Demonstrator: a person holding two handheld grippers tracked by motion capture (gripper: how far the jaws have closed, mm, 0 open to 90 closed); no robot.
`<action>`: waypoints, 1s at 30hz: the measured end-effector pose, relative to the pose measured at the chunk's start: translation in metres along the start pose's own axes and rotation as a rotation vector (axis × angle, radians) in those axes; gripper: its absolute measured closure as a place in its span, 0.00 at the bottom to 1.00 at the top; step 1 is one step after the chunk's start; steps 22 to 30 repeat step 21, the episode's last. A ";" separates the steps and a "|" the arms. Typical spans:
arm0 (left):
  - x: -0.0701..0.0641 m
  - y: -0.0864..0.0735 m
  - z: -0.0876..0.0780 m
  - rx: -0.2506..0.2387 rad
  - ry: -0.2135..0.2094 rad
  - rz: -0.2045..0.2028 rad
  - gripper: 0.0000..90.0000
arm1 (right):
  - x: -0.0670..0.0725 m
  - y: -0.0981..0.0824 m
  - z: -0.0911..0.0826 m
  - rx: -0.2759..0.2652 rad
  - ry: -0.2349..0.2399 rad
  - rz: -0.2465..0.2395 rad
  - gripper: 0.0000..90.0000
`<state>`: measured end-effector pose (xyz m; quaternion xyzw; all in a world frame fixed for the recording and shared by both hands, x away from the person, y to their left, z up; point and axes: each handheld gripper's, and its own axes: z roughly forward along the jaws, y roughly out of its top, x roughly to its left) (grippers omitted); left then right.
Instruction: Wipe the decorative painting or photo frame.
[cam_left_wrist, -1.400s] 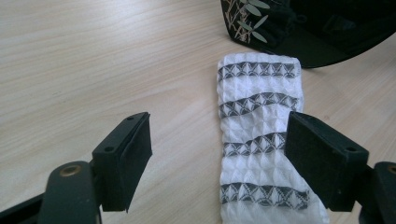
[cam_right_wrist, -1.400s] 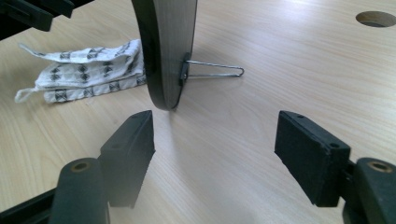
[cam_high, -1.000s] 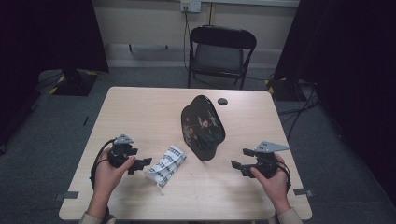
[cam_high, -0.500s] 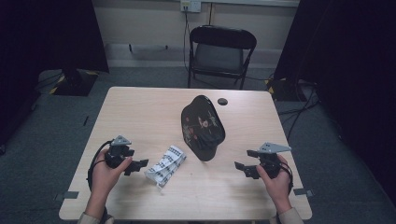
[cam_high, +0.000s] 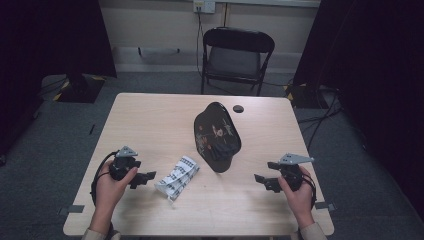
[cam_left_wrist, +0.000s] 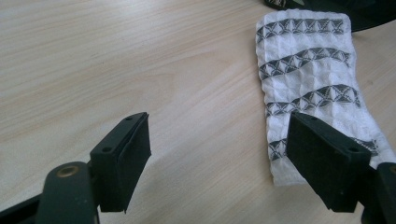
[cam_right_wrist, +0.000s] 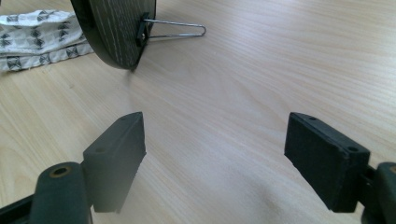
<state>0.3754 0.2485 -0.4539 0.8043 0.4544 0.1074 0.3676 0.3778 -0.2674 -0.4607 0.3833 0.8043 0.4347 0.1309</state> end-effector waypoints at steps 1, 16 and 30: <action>0.000 0.000 0.000 0.001 -0.002 0.000 0.24 | -0.001 -0.001 0.000 0.004 -0.002 0.000 0.22; 0.003 -0.004 0.001 0.015 -0.003 0.030 0.24 | -0.008 -0.008 0.000 0.048 -0.010 -0.005 0.22; 0.001 -0.003 0.001 0.013 -0.012 0.036 0.24 | -0.007 -0.007 0.000 0.056 -0.009 -0.016 0.22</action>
